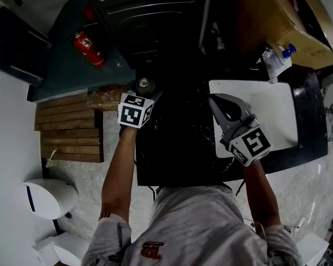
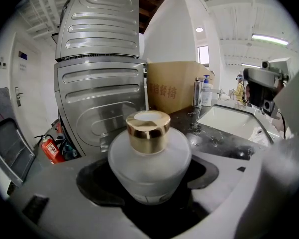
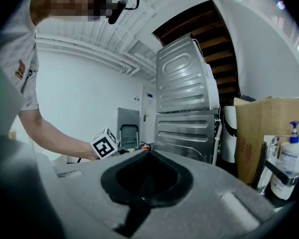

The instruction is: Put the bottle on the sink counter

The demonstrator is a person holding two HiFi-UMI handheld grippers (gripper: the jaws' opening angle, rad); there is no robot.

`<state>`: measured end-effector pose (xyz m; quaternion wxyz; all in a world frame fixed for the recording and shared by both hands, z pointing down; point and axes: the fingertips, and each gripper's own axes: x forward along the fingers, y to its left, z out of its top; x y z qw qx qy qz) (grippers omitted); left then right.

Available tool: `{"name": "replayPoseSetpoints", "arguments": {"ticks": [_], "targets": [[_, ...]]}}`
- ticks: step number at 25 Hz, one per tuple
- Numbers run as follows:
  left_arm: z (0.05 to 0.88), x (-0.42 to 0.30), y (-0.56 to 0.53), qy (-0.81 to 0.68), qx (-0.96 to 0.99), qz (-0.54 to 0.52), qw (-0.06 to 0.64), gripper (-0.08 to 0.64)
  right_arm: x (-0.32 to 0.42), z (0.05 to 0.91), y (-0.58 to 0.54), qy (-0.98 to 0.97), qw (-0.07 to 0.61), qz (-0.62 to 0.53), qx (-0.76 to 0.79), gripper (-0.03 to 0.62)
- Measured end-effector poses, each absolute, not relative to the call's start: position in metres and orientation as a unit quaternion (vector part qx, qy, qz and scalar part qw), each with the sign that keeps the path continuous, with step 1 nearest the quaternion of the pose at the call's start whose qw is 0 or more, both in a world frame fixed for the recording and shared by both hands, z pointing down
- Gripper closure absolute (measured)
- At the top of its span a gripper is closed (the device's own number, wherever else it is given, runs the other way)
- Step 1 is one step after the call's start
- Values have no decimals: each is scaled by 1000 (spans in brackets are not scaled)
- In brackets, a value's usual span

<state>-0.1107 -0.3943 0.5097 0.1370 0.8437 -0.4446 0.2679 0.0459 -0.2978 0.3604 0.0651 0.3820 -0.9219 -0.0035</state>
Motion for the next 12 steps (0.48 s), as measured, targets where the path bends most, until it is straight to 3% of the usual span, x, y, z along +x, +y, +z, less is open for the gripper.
{"name": "replayPoseSetpoints", "arguments": {"ticks": [12], "targets": [[478,-117,-381,-469,848,226,97,197,54,355,-285,-922,59,-7,383,592]]}}
